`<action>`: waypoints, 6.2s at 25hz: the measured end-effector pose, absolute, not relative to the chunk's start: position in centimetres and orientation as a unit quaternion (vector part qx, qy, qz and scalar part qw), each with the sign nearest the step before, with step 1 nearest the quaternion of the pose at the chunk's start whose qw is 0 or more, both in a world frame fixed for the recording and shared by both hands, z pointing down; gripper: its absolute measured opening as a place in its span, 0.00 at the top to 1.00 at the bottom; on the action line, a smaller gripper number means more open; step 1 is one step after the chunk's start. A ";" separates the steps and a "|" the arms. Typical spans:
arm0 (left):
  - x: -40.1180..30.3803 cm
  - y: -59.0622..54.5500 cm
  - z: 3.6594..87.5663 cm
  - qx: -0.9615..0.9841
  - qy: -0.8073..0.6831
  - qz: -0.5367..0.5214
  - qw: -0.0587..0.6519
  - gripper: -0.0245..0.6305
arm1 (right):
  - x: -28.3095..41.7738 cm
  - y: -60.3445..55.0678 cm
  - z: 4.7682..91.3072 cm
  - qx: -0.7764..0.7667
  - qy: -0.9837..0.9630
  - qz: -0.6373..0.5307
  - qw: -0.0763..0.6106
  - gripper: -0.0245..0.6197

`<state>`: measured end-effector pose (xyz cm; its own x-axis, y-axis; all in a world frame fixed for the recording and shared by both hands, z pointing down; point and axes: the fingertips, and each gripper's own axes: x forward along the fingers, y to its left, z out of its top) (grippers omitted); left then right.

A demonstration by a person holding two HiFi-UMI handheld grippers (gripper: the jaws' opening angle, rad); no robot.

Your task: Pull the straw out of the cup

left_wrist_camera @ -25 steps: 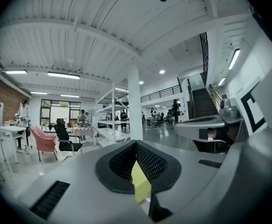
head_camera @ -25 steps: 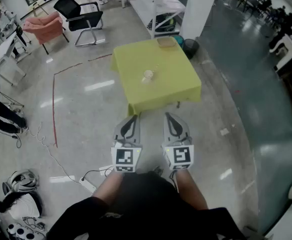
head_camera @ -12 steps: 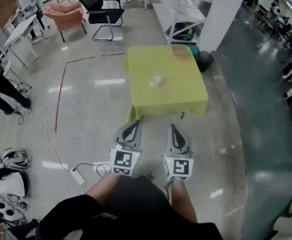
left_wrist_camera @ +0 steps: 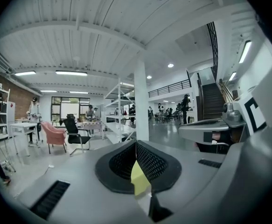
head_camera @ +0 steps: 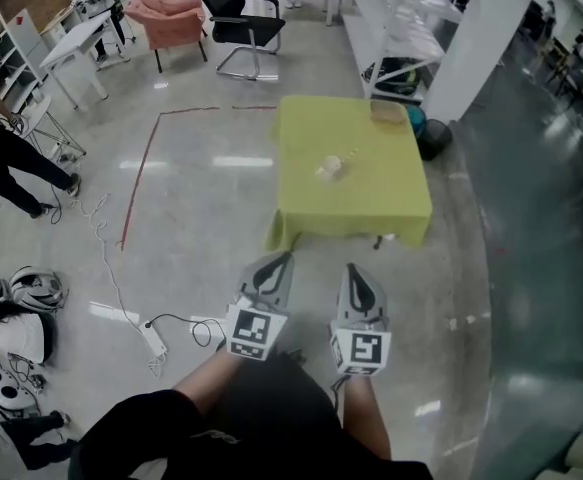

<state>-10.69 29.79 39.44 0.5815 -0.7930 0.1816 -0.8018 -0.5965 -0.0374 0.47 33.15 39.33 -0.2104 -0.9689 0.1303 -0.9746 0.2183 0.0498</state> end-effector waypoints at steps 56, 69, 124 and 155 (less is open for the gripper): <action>-5.7 -2.9 53.3 0.891 -0.379 0.197 0.152 0.89 | 5.9 -0.2 53.4 0.571 -0.780 0.179 0.182 0.94; -1.6 -7.6 56.3 0.872 -0.379 0.253 0.181 0.89 | 8.9 -5.8 57.7 0.544 -0.787 0.244 0.159 0.94; -0.5 -11.6 60.6 0.832 -0.434 0.272 0.211 0.89 | 10.4 -12.2 69.1 0.456 -0.799 0.340 0.194 0.77; -2.7 -10.9 61.1 0.814 -0.462 0.271 0.223 0.89 | 9.8 -15.1 71.1 0.485 -0.761 0.407 0.140 0.77</action>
<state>-2.74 -10.93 61.05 0.4250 -0.6318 0.6482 -0.8740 -0.4729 0.1122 9.82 -15.13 71.09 -0.4895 -0.6244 0.6087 -0.8529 0.1975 -0.4832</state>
